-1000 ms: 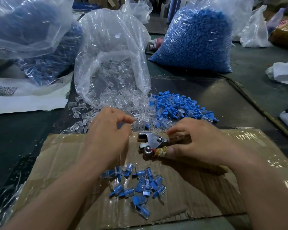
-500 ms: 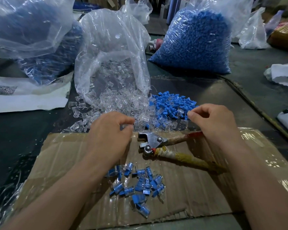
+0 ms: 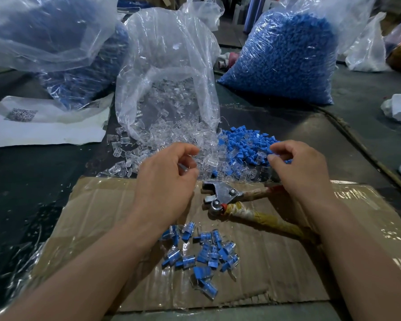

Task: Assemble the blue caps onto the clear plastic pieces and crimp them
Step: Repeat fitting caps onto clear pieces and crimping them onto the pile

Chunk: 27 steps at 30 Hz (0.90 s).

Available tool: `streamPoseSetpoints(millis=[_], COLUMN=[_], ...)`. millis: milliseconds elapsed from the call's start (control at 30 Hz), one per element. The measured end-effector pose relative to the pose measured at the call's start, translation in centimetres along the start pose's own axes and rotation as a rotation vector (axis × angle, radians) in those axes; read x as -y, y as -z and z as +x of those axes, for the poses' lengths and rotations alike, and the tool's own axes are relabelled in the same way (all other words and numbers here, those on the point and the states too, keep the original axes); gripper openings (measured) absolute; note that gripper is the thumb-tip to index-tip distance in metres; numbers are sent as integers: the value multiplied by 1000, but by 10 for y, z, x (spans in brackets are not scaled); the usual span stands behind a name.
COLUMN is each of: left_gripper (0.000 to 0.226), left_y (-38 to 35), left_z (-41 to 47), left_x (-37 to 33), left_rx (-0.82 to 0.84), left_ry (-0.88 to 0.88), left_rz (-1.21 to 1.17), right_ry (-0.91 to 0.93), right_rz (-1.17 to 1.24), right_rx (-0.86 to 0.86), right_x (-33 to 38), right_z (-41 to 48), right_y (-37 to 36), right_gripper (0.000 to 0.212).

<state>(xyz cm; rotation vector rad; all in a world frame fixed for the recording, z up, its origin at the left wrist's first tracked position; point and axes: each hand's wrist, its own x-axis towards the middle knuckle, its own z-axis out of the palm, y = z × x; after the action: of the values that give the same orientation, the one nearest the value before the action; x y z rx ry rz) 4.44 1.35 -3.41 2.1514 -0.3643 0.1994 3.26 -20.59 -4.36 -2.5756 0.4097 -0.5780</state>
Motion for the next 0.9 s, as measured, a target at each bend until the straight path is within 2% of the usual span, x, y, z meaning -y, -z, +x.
streamPoseSetpoints(millis=[167,400,633,767,833,900], left_gripper=[27,16,22,21,19,17], left_y=[0,-2,-3,-1,-1,-1], left_z=[-2,-5,-5,-6,-6,-5], left_x=[-2,0,-1,-3,-3,-4], left_rx=[7,10,29,50,60,80], left_ry=[-30,-44,-31,10,34,67], left_rz=[-4,-15,-48,-150,-186,-231], right_ry=[14,253,217,222,204,148], right_rz=[-24,-224,-298,-288,-187,28], right_rx=[-28,311,269,247,157,61], right_x=[-5,-1,-4,-3,-1,5], right_z=[3,2,5,4,2,-1], right_y=[1,-10,-10,-10,-6,1], right_gripper=[26,40,22,12,6,13])
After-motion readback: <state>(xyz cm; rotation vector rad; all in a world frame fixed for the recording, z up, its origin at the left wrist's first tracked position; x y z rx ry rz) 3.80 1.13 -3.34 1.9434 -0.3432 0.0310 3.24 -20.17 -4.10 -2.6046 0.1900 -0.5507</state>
